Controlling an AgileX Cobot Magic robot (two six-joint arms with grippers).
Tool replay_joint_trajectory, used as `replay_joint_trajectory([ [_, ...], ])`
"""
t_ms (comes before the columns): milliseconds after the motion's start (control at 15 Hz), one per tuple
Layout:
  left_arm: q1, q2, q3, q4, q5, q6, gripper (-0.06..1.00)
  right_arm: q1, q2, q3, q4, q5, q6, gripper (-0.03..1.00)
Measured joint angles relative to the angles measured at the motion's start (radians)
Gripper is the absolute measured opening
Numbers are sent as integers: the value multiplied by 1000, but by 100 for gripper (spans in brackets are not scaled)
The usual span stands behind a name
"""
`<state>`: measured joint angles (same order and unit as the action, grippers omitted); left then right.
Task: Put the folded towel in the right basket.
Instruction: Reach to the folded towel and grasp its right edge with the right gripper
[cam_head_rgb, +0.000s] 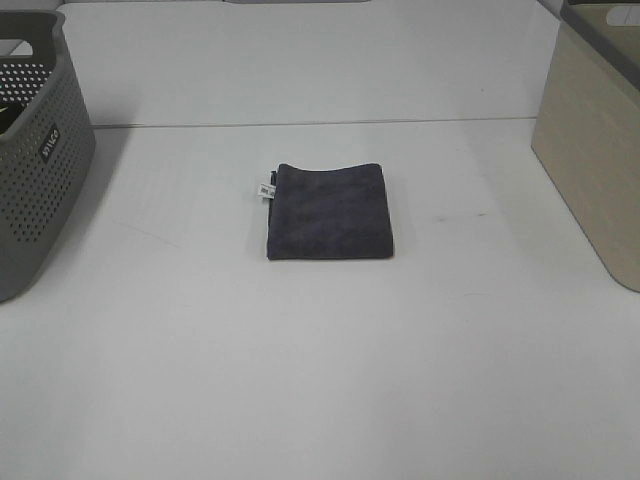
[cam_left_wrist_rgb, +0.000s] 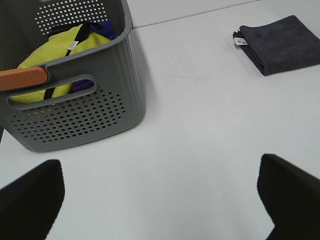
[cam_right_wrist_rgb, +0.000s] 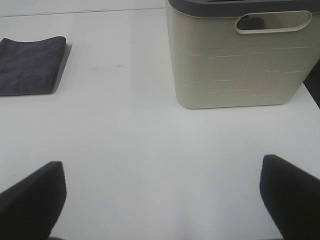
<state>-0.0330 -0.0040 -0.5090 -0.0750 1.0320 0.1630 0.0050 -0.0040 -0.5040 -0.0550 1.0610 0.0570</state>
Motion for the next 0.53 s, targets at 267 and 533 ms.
replay_joint_trajectory([
  [267,0,0,0,0,0,0,99,0,0,0,0,0,0,99],
  [533,0,0,0,0,0,0,99,0,0,0,0,0,0,99],
])
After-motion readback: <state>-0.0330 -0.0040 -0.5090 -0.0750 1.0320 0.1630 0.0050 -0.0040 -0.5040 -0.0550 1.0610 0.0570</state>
